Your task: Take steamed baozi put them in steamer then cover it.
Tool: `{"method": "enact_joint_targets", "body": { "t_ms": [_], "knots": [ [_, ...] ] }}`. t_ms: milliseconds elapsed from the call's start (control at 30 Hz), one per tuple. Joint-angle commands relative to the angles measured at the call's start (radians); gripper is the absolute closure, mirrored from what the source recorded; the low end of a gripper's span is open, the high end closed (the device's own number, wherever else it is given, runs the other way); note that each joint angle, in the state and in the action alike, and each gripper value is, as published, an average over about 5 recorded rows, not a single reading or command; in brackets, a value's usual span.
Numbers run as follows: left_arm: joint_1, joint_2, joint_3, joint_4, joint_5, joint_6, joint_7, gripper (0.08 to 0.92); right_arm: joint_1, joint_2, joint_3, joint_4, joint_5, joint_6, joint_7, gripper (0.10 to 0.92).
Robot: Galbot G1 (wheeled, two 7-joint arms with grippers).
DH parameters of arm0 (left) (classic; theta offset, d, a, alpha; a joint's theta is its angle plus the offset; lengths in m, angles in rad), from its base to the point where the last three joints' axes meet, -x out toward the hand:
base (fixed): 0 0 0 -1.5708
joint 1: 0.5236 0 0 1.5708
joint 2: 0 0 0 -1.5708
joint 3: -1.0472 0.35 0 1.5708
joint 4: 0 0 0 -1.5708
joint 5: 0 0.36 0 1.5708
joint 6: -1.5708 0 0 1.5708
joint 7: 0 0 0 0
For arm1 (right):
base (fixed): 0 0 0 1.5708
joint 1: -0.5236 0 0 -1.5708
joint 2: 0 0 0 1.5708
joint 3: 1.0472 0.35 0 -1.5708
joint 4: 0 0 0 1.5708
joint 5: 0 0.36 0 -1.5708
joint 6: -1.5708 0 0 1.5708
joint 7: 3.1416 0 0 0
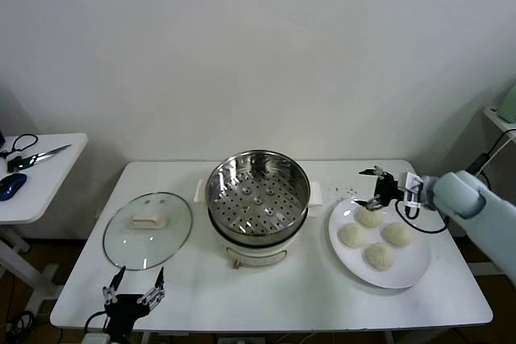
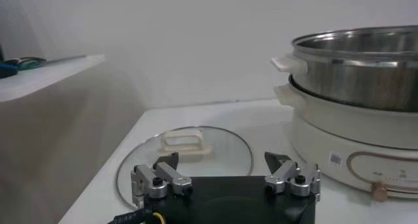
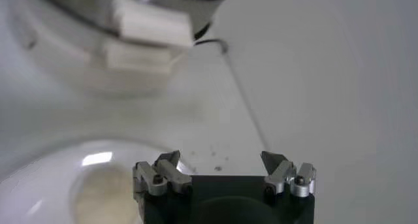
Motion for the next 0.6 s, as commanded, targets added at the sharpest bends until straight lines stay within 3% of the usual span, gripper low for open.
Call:
{"method": "enact_joint_targets", "body": {
  "t_ms": [33, 600],
  "knots": [
    [0.003, 0.001, 0.002, -0.002, 0.002, -0.009, 0.002, 0.177, 0.496, 0.032, -0.549, -0.196, -0.010, 0.086, -0.307, 0.203],
    [0.004, -0.011, 0.006, 0.000, 0.008, -0.019, 0.002, 0.177, 0.191, 0.245, -0.351, -0.365, -0.058, 0.003, -0.200, 0.203]
  ]
}}
